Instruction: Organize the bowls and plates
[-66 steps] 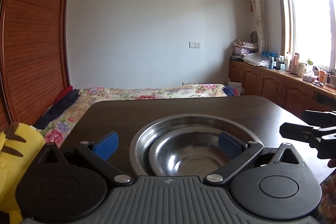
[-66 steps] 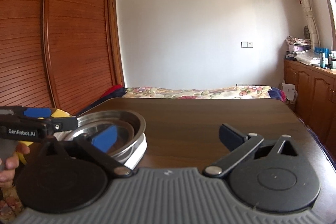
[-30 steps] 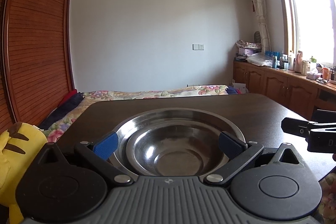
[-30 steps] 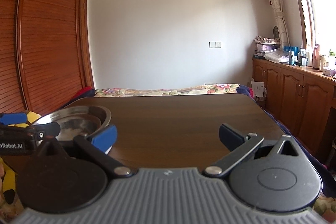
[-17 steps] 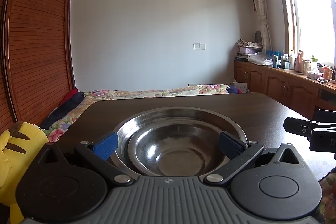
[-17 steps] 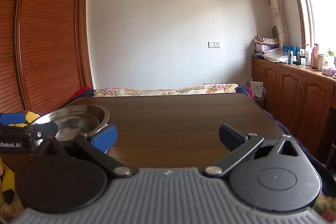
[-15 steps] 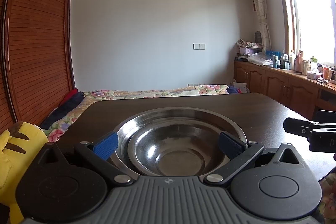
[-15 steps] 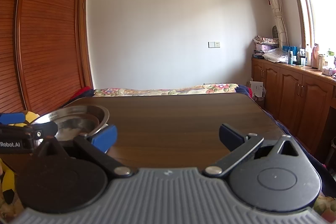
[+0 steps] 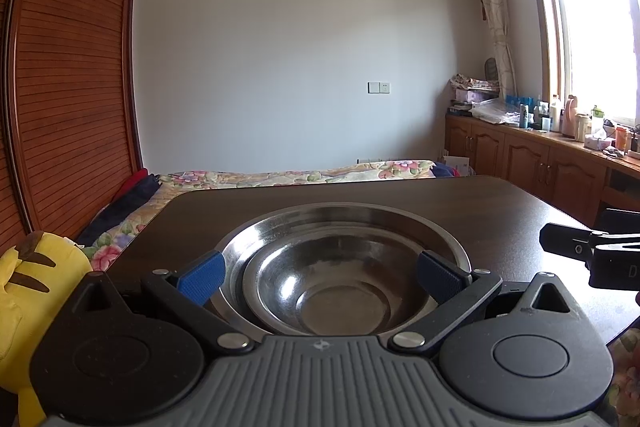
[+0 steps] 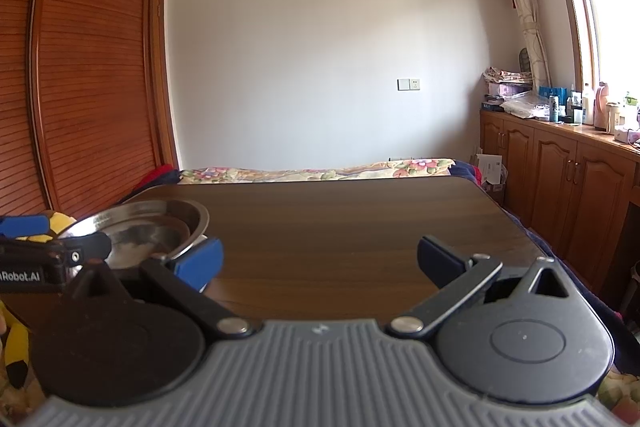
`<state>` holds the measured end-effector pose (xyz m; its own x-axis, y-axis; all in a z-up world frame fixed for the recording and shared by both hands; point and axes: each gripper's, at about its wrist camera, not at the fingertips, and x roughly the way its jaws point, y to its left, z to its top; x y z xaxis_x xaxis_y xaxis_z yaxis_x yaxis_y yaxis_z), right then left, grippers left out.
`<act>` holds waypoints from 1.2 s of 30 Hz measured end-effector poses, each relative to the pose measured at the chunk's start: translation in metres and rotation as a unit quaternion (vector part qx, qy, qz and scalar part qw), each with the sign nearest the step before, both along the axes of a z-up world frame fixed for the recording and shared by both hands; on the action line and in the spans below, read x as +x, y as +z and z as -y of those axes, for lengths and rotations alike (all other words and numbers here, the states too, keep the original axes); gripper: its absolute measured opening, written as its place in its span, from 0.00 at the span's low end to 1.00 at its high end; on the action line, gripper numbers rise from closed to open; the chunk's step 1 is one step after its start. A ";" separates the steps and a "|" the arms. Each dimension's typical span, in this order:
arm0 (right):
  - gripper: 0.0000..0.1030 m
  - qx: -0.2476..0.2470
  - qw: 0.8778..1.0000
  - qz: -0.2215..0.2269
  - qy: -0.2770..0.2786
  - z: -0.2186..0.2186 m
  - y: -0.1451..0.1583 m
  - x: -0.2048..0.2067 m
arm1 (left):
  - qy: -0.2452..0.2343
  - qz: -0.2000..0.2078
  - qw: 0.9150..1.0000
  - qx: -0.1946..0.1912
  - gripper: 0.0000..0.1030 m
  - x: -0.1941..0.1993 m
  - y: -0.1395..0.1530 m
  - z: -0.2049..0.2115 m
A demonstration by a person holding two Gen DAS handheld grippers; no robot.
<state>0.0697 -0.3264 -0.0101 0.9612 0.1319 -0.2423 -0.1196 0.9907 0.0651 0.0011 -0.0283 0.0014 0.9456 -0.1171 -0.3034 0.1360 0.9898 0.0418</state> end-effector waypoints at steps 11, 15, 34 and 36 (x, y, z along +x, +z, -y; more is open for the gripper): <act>1.00 0.000 1.000 -0.001 0.000 0.000 0.000 0.000 | -0.001 0.000 1.000 0.000 1.00 0.000 0.000 -0.001; 1.00 0.000 1.000 -0.001 0.000 0.000 0.000 0.000 | -0.001 -0.002 1.000 0.002 1.00 0.001 -0.002 -0.001; 1.00 0.001 1.000 -0.003 -0.001 -0.002 -0.002 0.001 | 0.001 -0.002 1.000 0.001 1.00 0.002 -0.004 -0.003; 1.00 0.001 1.000 -0.003 -0.001 -0.002 -0.002 0.000 | 0.002 -0.002 1.000 0.002 1.00 0.002 -0.004 -0.003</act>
<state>0.0701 -0.3244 -0.0123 0.9600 0.1305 -0.2477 -0.1172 0.9908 0.0676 0.0034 -0.0256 -0.0031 0.9447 -0.1133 -0.3076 0.1332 0.9901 0.0445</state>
